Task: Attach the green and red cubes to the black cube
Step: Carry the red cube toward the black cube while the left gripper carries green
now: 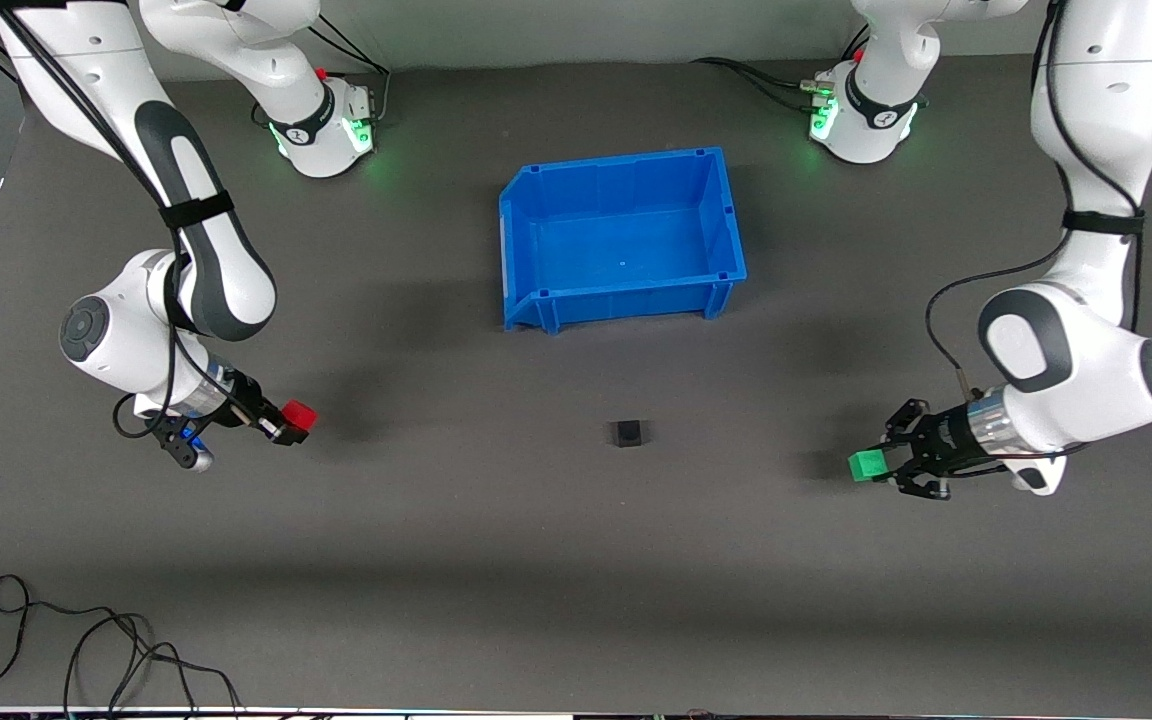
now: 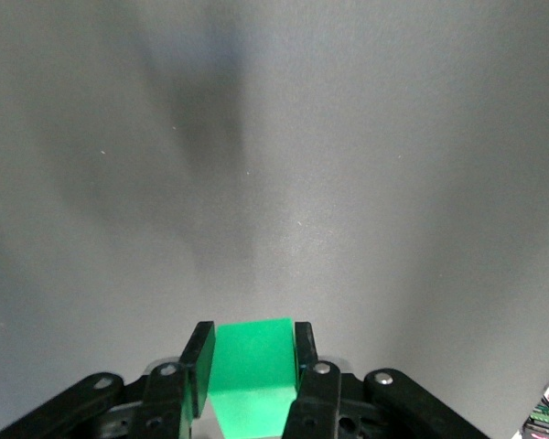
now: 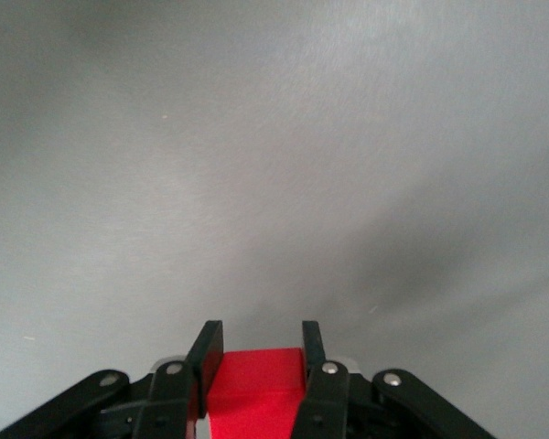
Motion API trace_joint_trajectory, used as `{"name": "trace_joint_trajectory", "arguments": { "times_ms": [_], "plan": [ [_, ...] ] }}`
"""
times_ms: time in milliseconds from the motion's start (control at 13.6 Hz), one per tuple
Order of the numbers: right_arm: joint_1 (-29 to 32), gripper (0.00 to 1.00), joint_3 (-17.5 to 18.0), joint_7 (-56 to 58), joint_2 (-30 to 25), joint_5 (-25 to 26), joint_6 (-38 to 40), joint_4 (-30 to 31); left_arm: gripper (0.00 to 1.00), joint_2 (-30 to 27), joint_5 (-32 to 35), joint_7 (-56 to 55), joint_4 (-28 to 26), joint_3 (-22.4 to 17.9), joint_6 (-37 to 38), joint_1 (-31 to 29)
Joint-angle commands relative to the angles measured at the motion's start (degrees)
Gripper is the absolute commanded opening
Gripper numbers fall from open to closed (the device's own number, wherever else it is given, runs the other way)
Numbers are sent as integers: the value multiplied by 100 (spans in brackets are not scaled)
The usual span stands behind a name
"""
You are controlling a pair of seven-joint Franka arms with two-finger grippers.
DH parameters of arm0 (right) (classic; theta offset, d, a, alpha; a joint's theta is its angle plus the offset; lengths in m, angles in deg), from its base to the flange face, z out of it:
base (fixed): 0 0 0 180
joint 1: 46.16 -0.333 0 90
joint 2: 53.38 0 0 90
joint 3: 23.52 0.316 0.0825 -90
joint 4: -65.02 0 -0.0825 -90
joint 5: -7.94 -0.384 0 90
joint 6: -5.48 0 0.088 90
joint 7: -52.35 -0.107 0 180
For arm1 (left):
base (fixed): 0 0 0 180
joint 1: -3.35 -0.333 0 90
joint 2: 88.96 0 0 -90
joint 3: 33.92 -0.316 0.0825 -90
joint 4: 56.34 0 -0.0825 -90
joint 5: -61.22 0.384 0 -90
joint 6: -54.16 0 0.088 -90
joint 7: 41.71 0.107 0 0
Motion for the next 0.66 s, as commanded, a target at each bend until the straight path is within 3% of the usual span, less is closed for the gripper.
{"name": "trace_joint_trajectory", "arguments": {
  "times_ms": [0, 590],
  "plan": [
    [-399, 0, -18, -1364, 156, -134, 163, -356, 20, 70, 64, -324, 17, -55, -244, 291],
    [-1418, 0, -53, -5127, 1342, -11, 190, -1954, 20, 105, 38, -1018, 17, -55, -561, 1195]
  ]
}}
